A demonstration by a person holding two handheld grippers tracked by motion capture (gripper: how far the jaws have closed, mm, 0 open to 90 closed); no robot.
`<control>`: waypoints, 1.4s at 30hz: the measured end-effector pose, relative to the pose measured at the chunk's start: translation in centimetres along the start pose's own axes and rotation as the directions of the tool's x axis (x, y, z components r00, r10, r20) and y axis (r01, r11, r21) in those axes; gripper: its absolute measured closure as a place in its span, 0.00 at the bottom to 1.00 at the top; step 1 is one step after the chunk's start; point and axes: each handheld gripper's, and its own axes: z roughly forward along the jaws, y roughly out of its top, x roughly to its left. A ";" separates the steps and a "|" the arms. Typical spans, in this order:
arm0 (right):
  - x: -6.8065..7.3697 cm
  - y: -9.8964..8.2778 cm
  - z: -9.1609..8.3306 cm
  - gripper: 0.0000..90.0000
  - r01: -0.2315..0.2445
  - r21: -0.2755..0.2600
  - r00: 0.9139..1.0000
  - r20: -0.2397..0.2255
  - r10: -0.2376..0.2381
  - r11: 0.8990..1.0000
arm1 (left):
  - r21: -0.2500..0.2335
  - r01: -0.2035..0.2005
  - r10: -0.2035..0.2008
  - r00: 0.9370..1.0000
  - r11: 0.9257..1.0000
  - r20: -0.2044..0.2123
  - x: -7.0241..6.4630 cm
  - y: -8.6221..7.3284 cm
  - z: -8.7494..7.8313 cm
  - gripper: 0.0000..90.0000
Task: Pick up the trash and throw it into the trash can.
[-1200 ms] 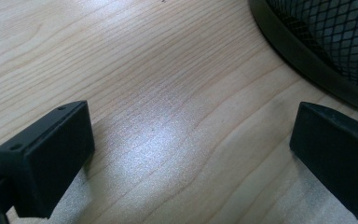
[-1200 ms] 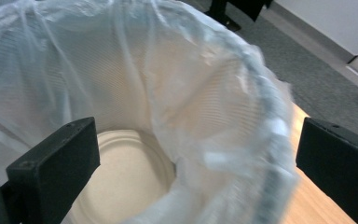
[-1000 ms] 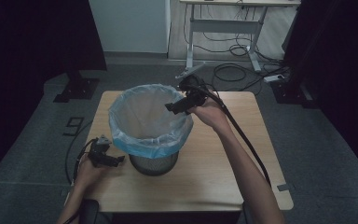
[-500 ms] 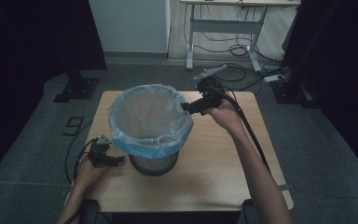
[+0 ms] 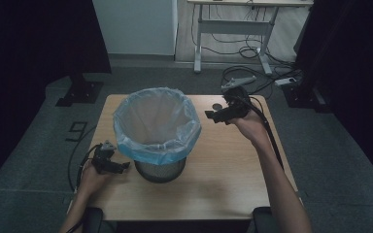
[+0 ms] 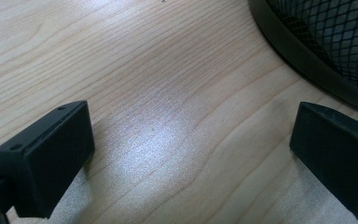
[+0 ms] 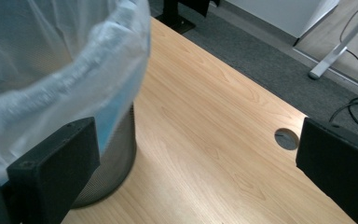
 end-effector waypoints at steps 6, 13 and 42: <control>-0.7 -1.5 -0.3 0.00 -0.018 0.001 1.000 0.017 0.018 1.000 | 0.000 0.000 0.000 1.000 1.000 0.000 0.0 0.0 0.0 0.00; -1.7 -3.8 -0.8 0.00 -0.050 0.006 0.998 0.037 0.050 0.999 | 0.000 0.000 0.000 1.000 1.000 0.000 0.0 0.0 0.0 0.00; -4.1 -13.7 -1.1 0.00 -0.131 0.000 0.983 0.129 0.130 0.991 | 0.000 0.000 0.000 1.000 1.000 0.000 0.0 0.0 0.0 0.00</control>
